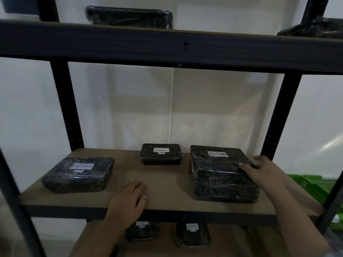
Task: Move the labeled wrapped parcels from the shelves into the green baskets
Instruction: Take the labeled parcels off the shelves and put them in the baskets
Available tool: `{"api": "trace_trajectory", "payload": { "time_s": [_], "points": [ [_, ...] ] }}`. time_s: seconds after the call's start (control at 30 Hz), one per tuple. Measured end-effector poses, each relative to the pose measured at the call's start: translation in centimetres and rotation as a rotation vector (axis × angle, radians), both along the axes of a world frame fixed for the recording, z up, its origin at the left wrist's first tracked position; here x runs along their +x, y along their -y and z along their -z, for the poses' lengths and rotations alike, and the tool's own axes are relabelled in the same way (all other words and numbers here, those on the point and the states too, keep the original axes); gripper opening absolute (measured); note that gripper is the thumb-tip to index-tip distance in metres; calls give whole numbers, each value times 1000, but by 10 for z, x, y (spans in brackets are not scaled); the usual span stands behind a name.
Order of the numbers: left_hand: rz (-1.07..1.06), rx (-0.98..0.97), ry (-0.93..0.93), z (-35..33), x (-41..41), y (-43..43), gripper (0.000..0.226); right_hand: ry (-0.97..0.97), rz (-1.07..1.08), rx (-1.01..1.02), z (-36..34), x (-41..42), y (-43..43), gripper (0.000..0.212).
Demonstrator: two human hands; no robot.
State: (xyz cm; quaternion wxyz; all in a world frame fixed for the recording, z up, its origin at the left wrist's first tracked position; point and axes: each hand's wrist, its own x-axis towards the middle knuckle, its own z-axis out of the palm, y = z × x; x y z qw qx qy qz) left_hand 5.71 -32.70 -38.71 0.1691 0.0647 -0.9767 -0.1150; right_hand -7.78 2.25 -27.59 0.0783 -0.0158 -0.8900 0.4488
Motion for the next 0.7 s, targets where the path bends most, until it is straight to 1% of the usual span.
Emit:
{"api": "trace_trajectory", "payload": {
  "time_s": [0.07, 0.13, 0.17, 0.23, 0.33, 0.43, 0.53, 0.7],
  "points": [
    [20, 5, 33, -7, -2, 4, 63, -186, 33, 85, -9, 11, 20, 56],
    [35, -21, 33, -13, -4, 12, 61, -368, -17, 137, -20, 30, 50, 47],
    [40, -24, 32, -14, -5, 16, 65, -437, -68, 159, -24, 39, 67, 43],
    [45, -9, 24, -13, -8, 25, 76, -495, -199, 162, -26, 54, 104, 37],
    [49, 12, 2, -5, -12, 33, 75, -452, -373, 148, -16, 57, 158, 35],
    [36, -19, 18, -2, -13, 34, 73, -275, -418, 161, 2, 39, 201, 48],
    [20, -16, 17, -3, -12, 33, 74, -131, -327, 146, 22, 11, 230, 62],
    [37, -7, 31, -5, -10, 33, 76, 33, -121, 142, 38, -33, 253, 67]
  ]
}}
